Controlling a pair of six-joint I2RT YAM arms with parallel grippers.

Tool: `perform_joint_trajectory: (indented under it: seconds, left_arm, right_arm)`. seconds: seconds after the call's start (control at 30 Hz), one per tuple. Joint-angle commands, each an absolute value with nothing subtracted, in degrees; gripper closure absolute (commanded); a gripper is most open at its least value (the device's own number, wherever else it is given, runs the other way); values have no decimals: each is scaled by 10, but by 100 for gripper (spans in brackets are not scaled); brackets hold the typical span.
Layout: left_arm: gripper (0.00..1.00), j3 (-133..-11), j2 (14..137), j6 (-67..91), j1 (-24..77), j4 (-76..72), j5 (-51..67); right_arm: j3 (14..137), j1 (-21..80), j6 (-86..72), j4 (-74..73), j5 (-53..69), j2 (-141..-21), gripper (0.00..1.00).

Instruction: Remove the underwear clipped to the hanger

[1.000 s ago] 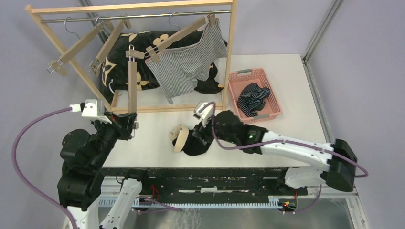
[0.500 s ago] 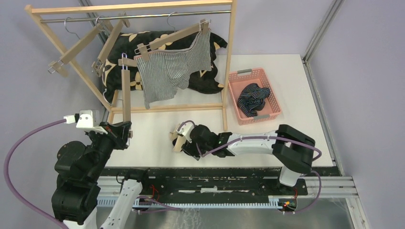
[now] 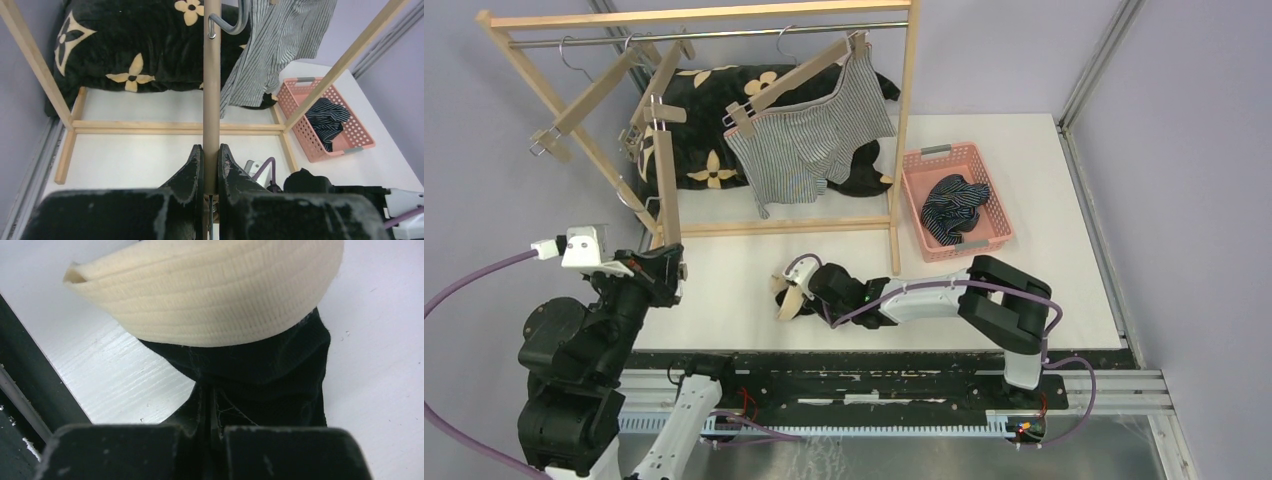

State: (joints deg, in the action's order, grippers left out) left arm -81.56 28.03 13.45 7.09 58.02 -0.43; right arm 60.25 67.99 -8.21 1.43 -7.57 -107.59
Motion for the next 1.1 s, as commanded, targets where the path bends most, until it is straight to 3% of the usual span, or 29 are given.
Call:
perform_joint_trajectory:
  seconds: [0.0, 0.23, 0.4, 0.57, 0.73, 1.07]
  left_arm:
    - [97, -831, 327, 88, 68, 545, -41]
    - [97, -846, 478, 31, 68, 555, -40]
    - [97, -932, 560, 2, 68, 559, -14]
    - [97, -1019, 606, -32, 67, 548, 0]
    - [97, -1059, 632, -61, 67, 533, 44]
    - [97, -1105, 667, -107, 67, 525, 87]
  right_arm:
    - [612, 679, -86, -4, -87, -1030, 100]
    - [603, 679, -77, -72, -156, -857, 100]
    - [598, 679, -62, -103, -240, -713, 100]
    - [598, 678, -20, -103, -385, -598, 100]
    - [603, 660, 77, -29, -554, -563, 100]
    - [635, 466, 88, 1, -457, -588, 100]
